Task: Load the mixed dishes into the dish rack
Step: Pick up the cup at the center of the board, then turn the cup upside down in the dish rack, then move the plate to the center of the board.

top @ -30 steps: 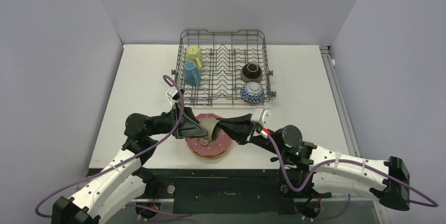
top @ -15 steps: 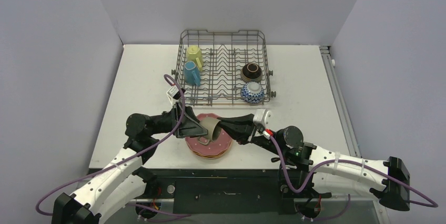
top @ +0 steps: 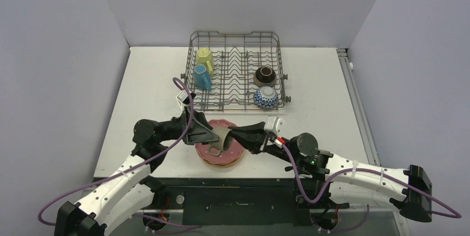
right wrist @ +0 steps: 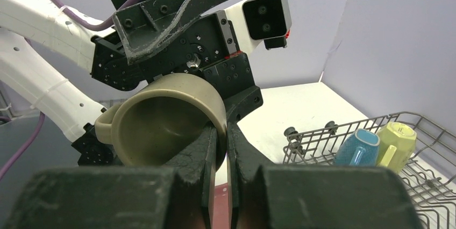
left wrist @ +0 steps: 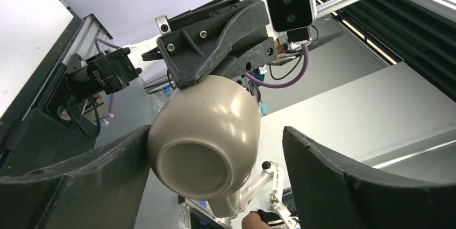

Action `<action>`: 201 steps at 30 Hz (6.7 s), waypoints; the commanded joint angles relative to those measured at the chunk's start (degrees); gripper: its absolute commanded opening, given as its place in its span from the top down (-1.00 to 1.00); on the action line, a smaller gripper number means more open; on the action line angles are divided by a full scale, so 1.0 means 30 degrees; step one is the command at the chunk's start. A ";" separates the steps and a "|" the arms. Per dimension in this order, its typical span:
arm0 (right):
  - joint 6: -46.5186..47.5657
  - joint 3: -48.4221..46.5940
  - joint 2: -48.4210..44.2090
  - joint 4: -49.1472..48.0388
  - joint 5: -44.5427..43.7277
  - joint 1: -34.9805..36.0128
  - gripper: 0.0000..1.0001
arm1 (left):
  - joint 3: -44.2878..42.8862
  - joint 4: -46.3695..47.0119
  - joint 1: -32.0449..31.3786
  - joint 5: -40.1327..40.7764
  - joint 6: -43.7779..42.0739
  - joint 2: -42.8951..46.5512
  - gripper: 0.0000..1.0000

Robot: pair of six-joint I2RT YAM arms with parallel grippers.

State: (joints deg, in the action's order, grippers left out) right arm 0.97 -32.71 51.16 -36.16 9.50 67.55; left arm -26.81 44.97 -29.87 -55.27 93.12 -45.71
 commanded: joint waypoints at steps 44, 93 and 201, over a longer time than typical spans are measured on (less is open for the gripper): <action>-0.0324 0.1054 -0.4590 0.3482 -0.2876 -0.0019 0.23 | -0.3200 -0.6831 0.1044 0.1446 -0.6150 -0.0675 1.00; -0.2784 0.0929 -0.9008 1.1990 -0.5806 -0.0017 0.24 | -2.4018 -3.0072 0.2097 2.4126 -2.0925 -1.7905 1.00; -0.4072 -0.1843 -0.5663 1.6772 -1.0794 -0.0083 0.18 | -2.3637 -2.9819 0.1610 2.3914 -2.2061 -2.0114 -0.82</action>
State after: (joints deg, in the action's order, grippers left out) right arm -11.20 -33.52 32.84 10.37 -16.56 67.55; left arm -94.67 -43.64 -23.64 17.12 28.77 -111.31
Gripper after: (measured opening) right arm 0.395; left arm 0.914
